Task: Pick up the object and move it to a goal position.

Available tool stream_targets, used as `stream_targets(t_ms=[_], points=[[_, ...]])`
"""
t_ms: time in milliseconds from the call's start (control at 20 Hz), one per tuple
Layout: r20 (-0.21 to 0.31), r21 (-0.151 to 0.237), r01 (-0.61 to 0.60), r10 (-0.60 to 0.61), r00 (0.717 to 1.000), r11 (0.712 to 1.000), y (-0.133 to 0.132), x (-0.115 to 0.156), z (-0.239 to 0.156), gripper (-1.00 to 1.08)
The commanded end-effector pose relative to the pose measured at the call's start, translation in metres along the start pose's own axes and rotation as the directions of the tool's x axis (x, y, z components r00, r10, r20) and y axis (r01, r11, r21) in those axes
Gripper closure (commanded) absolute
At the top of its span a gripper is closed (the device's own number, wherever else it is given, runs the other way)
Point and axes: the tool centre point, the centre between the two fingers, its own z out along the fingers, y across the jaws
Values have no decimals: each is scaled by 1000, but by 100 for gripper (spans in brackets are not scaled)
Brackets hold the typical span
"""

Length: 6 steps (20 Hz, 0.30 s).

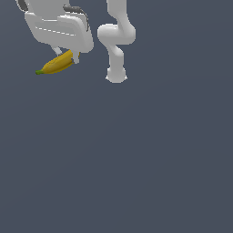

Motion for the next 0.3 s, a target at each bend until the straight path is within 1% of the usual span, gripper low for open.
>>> stream_targets(t_ms=[0,250], points=[[-1,0,1,-1,1000,1000,2,0,-9,108],[-1,0,1,-1,1000,1000,4,1,-15,108]])
